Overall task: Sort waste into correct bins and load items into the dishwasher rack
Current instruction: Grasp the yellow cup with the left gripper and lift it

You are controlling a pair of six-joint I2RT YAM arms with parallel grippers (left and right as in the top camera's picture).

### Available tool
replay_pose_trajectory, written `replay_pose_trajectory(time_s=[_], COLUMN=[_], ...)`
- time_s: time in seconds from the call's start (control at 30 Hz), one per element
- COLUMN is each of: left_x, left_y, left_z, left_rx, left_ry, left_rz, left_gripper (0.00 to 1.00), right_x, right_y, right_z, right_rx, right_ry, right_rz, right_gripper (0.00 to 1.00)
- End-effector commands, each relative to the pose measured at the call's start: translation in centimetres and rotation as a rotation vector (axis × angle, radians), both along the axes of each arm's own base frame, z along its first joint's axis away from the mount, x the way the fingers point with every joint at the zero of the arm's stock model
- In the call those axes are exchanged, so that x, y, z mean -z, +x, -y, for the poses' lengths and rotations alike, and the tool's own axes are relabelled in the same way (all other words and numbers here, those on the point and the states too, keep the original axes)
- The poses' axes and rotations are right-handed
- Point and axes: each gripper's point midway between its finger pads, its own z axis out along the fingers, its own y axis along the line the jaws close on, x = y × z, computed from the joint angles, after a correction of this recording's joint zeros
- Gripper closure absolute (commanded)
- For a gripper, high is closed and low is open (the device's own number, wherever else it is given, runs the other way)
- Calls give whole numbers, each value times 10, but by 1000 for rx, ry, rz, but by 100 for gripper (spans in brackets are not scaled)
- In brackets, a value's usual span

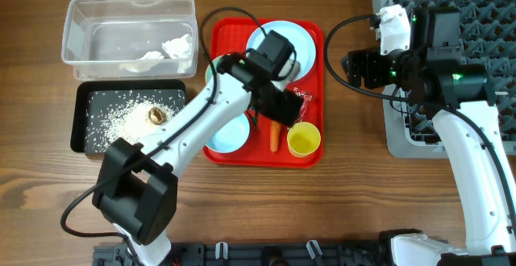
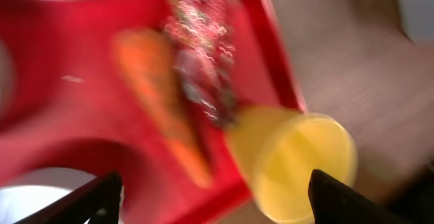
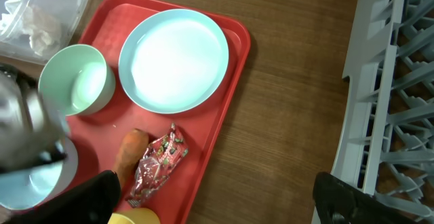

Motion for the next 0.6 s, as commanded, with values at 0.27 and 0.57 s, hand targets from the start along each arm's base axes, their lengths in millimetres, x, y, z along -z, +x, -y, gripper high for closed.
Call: replay_pose_trajectory(time_s=[0.27,0.57], left_x=[2,28], left_y=[-26,-29], left_z=[-1,-2], left_rx=[91,79], left_ry=[94,142], left_rz=[-5,-51], left_gripper=[23,30], right_x=[-1,-1], right_y=[3,3], right_z=[1,1], right_rx=[19,18], right_ry=[0,-1], right_rz=[-4,-3], right_gripper=[6,6])
